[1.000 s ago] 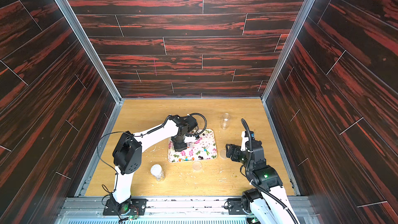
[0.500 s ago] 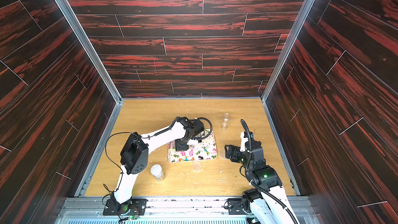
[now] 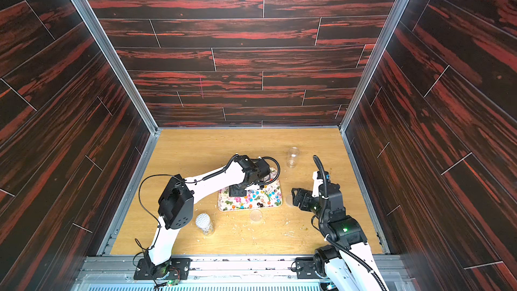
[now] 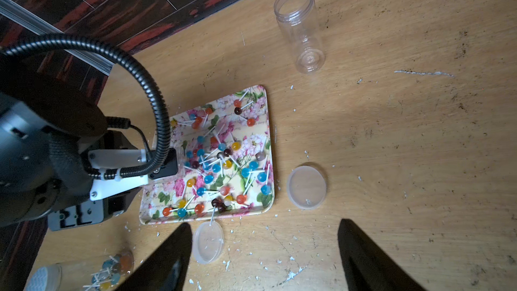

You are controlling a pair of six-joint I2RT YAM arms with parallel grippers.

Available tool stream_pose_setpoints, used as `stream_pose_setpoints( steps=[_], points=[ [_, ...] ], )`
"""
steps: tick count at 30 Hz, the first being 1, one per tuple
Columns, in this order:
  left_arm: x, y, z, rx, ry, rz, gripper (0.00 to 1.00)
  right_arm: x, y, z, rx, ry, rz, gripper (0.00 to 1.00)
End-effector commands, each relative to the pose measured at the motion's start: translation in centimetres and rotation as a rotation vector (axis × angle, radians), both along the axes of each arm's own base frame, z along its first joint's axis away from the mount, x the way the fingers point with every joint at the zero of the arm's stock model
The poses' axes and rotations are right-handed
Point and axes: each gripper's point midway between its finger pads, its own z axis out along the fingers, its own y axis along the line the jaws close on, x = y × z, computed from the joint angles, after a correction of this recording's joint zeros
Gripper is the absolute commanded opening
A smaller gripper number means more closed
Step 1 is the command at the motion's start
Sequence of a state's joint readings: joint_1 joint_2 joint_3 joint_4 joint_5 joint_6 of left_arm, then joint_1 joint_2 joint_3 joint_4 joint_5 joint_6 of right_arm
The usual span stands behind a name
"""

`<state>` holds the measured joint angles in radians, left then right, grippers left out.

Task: Pour the candies out of the jar
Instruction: 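Pour the candies out of the jar onto the tray.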

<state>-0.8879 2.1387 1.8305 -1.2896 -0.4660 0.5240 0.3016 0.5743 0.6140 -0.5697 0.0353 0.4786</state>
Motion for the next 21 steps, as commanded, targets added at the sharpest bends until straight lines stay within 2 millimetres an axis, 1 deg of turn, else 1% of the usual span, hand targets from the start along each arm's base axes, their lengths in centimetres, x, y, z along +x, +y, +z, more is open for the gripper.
stream_pose_setpoints(
  steps=[1, 6, 10, 14, 18, 19, 21],
  points=[
    [-0.5, 0.9, 1.5, 0.025, -0.011, -0.019, 0.57, 0.0, 0.1, -0.3, 0.019, 0.01, -0.005, 0.84],
    [-0.3, 0.9, 1.5, 0.027, -0.022, -0.022, 0.57, -0.1, -0.1, 0.0, 0.011, 0.011, -0.01, 0.84],
    [-0.1, 1.1, 1.6, 0.042, -0.04, -0.029, 0.59, -0.2, 0.0, -0.2, 0.018, 0.015, -0.004, 0.84],
    [0.0, 1.3, 2.1, 0.041, -0.058, -0.03, 0.59, -0.1, 0.0, -0.2, 0.018, 0.009, -0.008, 0.85],
    [0.2, 2.0, 3.3, 0.053, -0.1, -0.037, 0.59, 0.2, 0.1, 0.1, 0.017, 0.004, -0.004, 0.85],
    [0.1, 2.2, 3.5, 0.049, -0.109, -0.037, 0.59, 0.2, 0.2, -0.1, 0.019, 0.01, -0.003, 0.85],
    [0.0, 2.6, 3.3, 0.048, -0.122, -0.04, 0.59, 0.1, 0.3, -0.5, 0.028, 0.018, 0.002, 0.85]
  ],
)
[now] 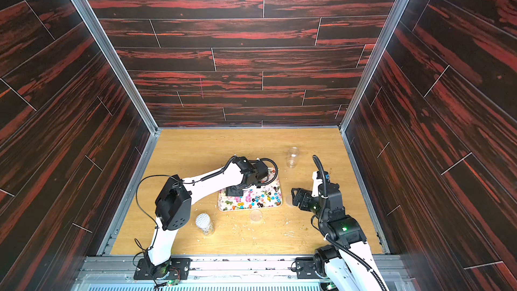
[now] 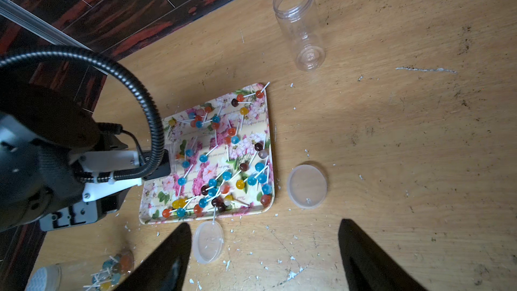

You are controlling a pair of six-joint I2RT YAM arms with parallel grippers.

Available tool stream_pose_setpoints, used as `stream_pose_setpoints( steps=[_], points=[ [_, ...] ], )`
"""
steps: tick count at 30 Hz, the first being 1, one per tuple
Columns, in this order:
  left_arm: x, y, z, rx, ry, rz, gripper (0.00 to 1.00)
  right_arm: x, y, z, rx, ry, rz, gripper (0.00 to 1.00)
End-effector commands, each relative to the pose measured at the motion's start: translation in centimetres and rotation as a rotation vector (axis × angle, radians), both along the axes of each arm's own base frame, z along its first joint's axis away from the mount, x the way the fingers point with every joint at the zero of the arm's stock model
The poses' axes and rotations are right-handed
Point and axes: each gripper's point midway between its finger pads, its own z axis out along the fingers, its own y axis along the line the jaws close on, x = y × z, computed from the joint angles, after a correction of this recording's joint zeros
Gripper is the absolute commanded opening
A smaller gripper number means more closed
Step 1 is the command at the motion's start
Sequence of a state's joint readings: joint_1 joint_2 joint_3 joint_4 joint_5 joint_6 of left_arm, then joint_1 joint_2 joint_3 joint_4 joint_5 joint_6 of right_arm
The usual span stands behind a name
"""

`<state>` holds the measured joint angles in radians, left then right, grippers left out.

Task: Pour the candies out of the jar
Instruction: 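Pour the candies out of the jar onto the tray.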

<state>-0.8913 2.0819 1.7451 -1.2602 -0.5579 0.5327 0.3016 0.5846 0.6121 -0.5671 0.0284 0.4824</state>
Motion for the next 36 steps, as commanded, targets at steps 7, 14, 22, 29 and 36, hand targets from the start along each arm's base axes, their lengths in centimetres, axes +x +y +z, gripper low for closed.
stream_pose_setpoints(
  steps=[7, 14, 22, 29, 36],
  points=[
    [-1.6, 2.5, -0.1, 0.042, -0.01, -0.024, 0.6, 0.4, 0.4, -1.3, -0.005, 0.031, 0.02, 0.86],
    [1.3, 1.0, 4.9, 0.002, -0.129, -0.041, 0.6, 0.7, 0.7, -0.1, -0.017, 0.001, 0.046, 0.86],
    [-0.9, 1.8, 0.4, 0.036, -0.024, 0.007, 0.6, 0.5, 1.4, 0.2, 0.01, -0.016, 0.087, 0.86],
    [-0.3, 0.3, 3.6, -0.076, -0.077, 0.041, 0.6, 0.8, 2.3, 2.4, 0.011, -0.055, 0.147, 0.87],
    [-0.4, -2.6, 6.0, -0.38, -0.105, 0.141, 0.6, 0.7, 4.3, 6.8, 0.109, -0.149, 0.25, 0.86]
  ],
)
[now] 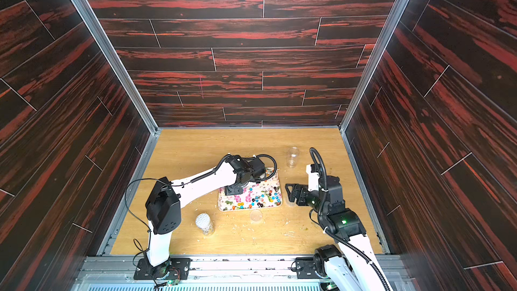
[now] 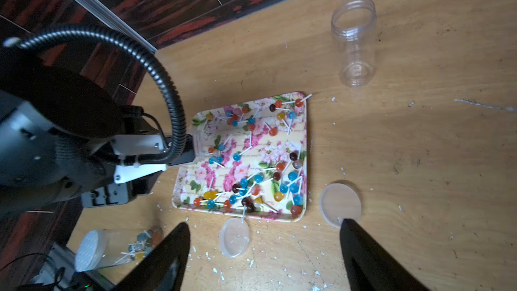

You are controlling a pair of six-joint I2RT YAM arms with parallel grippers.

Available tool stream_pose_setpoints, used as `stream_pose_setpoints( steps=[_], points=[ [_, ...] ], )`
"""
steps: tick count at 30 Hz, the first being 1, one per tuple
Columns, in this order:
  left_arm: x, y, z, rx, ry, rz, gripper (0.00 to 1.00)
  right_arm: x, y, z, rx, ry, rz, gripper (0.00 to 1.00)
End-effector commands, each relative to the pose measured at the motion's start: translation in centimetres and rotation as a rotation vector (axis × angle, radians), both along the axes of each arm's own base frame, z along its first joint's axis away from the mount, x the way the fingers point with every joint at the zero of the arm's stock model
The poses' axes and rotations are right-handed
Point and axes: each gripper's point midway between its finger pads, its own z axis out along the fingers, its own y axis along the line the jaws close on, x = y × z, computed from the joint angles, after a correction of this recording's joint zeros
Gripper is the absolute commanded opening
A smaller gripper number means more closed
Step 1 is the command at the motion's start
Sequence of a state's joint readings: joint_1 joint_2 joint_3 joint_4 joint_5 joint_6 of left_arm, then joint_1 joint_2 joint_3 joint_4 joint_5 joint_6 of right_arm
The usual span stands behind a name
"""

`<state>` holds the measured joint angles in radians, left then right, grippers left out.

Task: Pour the candies out of the jar
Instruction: 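Pour the candies out of the jar onto the tray, then place the jar at the center of the board.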

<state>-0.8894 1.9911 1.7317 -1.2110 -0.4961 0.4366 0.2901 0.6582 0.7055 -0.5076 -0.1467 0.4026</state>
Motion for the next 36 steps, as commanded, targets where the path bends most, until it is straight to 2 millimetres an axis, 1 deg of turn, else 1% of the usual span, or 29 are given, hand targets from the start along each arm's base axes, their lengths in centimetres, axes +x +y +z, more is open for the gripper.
stream_pose_setpoints(
  steps=[1, 4, 5, 6, 8, 11, 14, 16, 18, 20, 23, 25, 28, 32, 36],
  points=[
    [-0.3, -2.0, 4.0, -0.261, -0.051, 0.059, 0.6, -0.2, 1.6, 3.6, 0.069, -0.084, 0.098, 0.85],
    [-0.3, -3.0, 5.7, -0.421, -0.079, 0.091, 0.6, -0.3, 2.5, 5.9, 0.09, -0.123, 0.168, 0.82],
    [-0.2, -3.3, 6.0, -0.47, -0.085, 0.1, 0.61, -0.6, 3.2, 6.5, 0.106, -0.128, 0.216, 0.82],
    [-0.3, -3.4, 7.2, -0.528, -0.107, 0.104, 0.6, -0.7, 3.6, 7.1, 0.116, -0.133, 0.247, 0.8],
    [-0.2, -3.6, 8.4, -0.632, -0.136, 0.118, 0.61, -0.7, 4.4, 8.1, 0.152, -0.142, 0.317, 0.77],
    [-0.7, -3.9, 9.9, -0.782, -0.143, 0.141, 0.61, -0.1, 4.9, 9.4, 0.215, -0.137, 0.368, 0.7],
    [-2.1, -4.9, 10.6, -0.96, -0.106, 0.108, 0.63, 0.6, 5.2, 10.7, 0.31, -0.124, 0.437, 0.62],
    [-2.4, -5.6, 10.9, -1.056, -0.106, 0.084, 0.64, 1.1, 5.9, 10.9, 0.36, -0.098, 0.501, 0.57],
    [-3.0, -6.0, 11.1, -1.104, -0.087, 0.068, 0.63, 1.8, 6.4, 10.9, 0.385, -0.057, 0.542, 0.53],
    [-3.6, -6.5, 11.5, -1.147, -0.062, 0.043, 0.63, 2.2, 6.8, 10.6, 0.408, -0.013, 0.577, 0.51],
    [-4.1, -7.2, 12.2, -1.209, -0.052, 0.002, 0.63, 3.3, 7.1, 9.5, 0.391, 0.066, 0.577, 0.51],
    [-3.6, -7.2, 11.8, -1.213, -0.073, 0.015, 0.62, 3.6, 7.4, 8.4, 0.367, 0.116, 0.565, 0.51],
    [-2.8, -6.8, 10.6, -1.187, -0.077, 0.059, 0.59, 3.6, 7.6, 8.1, 0.388, 0.13, 0.568, 0.51],
    [-2.5, -6.8, 9.4, -1.163, -0.065, 0.078, 0.55, 3.3, 7.7, 7.1, 0.393, 0.152, 0.558, 0.51],
    [-2.8, -7.4, 9.6, -1.179, -0.038, 0.057, 0.55, 2.5, 8.0, 5.7, 0.379, 0.182, 0.566, 0.52]
  ],
)
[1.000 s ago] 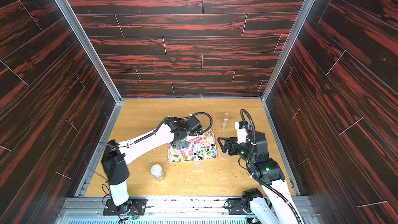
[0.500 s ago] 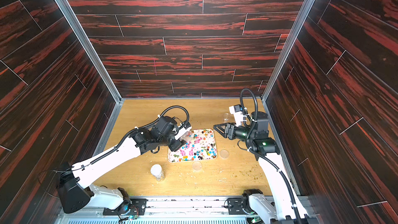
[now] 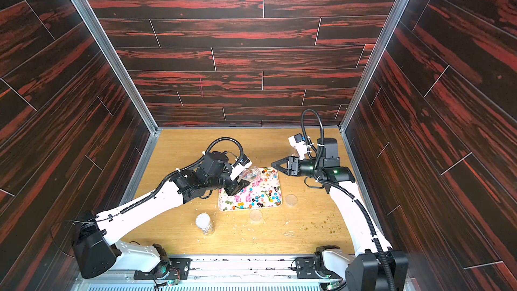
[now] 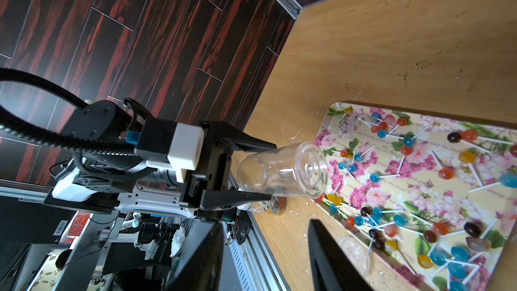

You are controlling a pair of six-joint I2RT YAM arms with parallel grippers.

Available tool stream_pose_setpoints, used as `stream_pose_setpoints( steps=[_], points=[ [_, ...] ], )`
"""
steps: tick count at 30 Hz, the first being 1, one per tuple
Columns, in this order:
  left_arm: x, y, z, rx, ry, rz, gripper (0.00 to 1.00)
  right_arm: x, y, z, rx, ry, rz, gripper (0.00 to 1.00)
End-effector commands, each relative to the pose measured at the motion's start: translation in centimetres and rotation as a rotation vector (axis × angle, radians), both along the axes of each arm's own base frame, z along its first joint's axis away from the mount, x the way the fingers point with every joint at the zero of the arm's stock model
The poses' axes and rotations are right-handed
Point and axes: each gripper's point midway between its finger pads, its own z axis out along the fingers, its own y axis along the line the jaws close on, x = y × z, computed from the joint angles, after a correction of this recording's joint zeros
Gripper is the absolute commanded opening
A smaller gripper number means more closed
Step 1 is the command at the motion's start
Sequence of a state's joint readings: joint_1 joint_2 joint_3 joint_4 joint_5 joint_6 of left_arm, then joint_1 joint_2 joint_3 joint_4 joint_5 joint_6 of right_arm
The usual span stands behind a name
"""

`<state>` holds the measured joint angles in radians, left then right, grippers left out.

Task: Pour the candies out of the jar
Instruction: Place the jar at the center of the board.

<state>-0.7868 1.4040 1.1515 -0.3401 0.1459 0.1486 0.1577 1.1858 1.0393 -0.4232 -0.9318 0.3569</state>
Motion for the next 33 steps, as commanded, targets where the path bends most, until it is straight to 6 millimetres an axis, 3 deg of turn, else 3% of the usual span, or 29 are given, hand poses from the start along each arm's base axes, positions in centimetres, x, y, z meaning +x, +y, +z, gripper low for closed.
stream_pose_setpoints(
  steps=[1, 10, 18, 33],
  points=[
    [-0.2, -0.8, 0.6, -0.037, 0.005, -0.034, 0.55, -1.2, 0.3, -1.1, -0.017, 0.024, 0.023, 0.53],
    [-0.6, -1.4, 1.4, -0.089, 0.005, -0.061, 0.55, -0.8, 0.7, -3.6, 0.028, 0.145, -0.002, 0.67],
    [-0.7, -1.5, 1.7, -0.102, 0.006, -0.062, 0.55, -0.6, 1.1, -5.2, 0.106, 0.274, -0.169, 0.86],
    [-1.3, -1.4, 1.6, -0.109, 0.019, -0.075, 0.55, 0.9, 3.8, -5.5, 0.207, 0.312, -0.225, 0.89]
  ],
)
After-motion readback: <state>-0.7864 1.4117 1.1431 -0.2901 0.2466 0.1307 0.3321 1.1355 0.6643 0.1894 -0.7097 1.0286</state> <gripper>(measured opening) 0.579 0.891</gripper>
